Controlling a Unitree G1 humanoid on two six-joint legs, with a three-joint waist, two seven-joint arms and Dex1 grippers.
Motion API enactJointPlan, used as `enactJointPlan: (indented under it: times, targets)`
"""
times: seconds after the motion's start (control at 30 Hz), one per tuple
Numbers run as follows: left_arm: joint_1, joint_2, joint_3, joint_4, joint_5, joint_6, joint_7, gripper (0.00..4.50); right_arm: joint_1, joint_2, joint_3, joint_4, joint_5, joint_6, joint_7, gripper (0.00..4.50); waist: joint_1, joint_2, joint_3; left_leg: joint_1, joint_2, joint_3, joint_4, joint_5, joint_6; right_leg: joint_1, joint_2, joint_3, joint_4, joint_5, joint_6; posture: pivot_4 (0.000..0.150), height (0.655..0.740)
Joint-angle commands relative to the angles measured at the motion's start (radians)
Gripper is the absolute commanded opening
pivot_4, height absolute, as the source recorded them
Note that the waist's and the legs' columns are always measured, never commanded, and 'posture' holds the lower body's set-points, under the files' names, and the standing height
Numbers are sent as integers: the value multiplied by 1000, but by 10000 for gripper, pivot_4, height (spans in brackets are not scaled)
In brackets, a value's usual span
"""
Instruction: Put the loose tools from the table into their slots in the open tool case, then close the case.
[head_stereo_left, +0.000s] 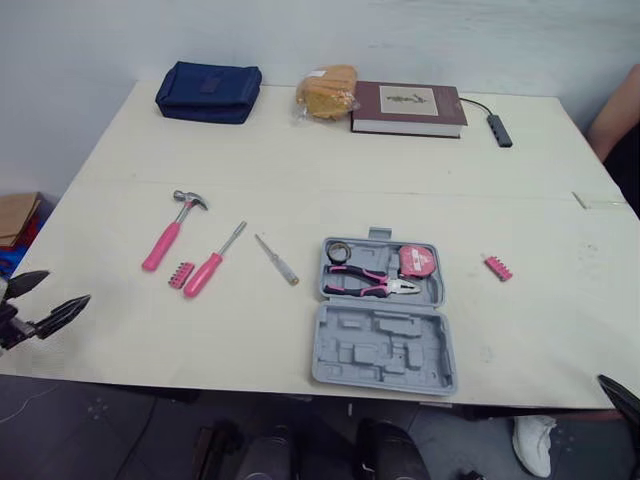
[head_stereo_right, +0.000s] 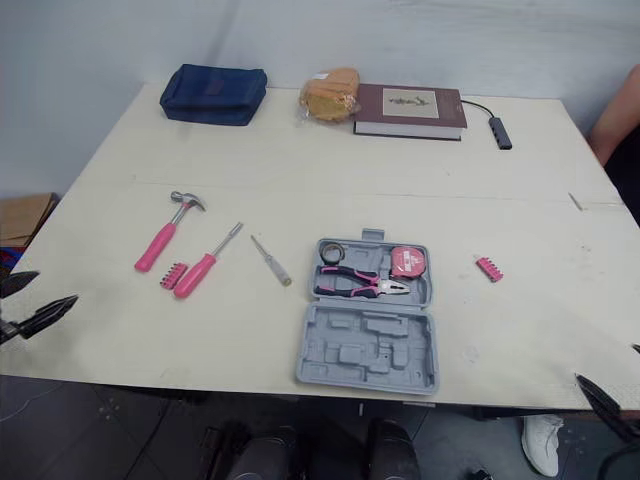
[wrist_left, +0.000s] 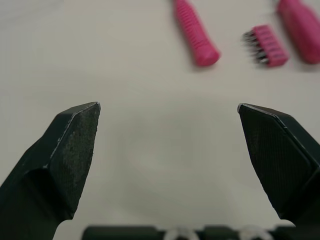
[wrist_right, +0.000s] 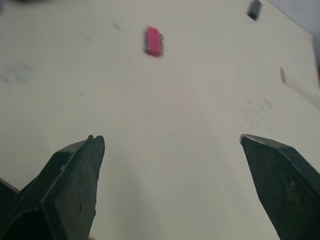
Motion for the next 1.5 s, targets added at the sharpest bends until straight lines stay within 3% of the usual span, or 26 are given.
enactJointPlan:
  times: [0.03,0.17,0.3,0.53,0.7,0.87,0.97,1.2,1.5]
  targets:
    - [22,21,50,-54,-27,-5,31,44404,-10,-26,-9,48,19,-65,6,45000,-2,0,0,0,0,0,0,0,0,0,0,0,0,0,0,1500,7400]
    - [47,-23,36,-184,-57,15,34,44404,-56,-36,40,58,40,-72,21,45000,-10,1,0,2,1,2,0,0,-1,0,-1,3,0,0,0,1500,7400]
    - [62,-75,-7,-473,-104,152,111,44404,-130,-39,136,-19,73,-42,35,45000,-20,2,0,2,2,2,0,-1,-2,0,0,3,0,-1,-1,1500,7400]
    - [102,-174,-90,-960,-221,552,366,44404,-207,-59,260,-142,147,38,86,45000,-21,6,1,1,3,2,0,1,2,0,2,3,3,-1,-1,1500,7400]
    - [89,-277,-256,-1267,-248,836,631,44404,-302,-72,353,-220,166,90,85,45000,-20,5,1,2,2,3,2,2,3,1,2,5,4,0,0,1500,7400]
    - [-86,-426,-386,-1349,-250,1142,926,44404,-357,-93,427,-281,175,154,97,45000,6,5,1,1,4,2,3,3,1,1,9,5,4,0,-1,1500,7400]
    - [-173,-493,-436,-1342,-231,1269,1021,44404,-393,-104,459,-306,176,181,101,45000,8,5,1,1,3,2,4,4,2,1,14,8,5,0,0,1500,7400]
    - [-244,-569,-538,-1312,-166,1342,1086,44404,-439,-109,499,-362,174,240,80,45000,3,5,1,1,5,3,4,5,1,0,17,9,3,0,-1,1500,7400]
    - [-320,-655,-661,-1174,-37,1287,1106,44404,-452,-111,511,-422,176,304,49,45000,10,4,1,0,4,3,5,6,1,1,17,9,3,0,-1,1500,7400]
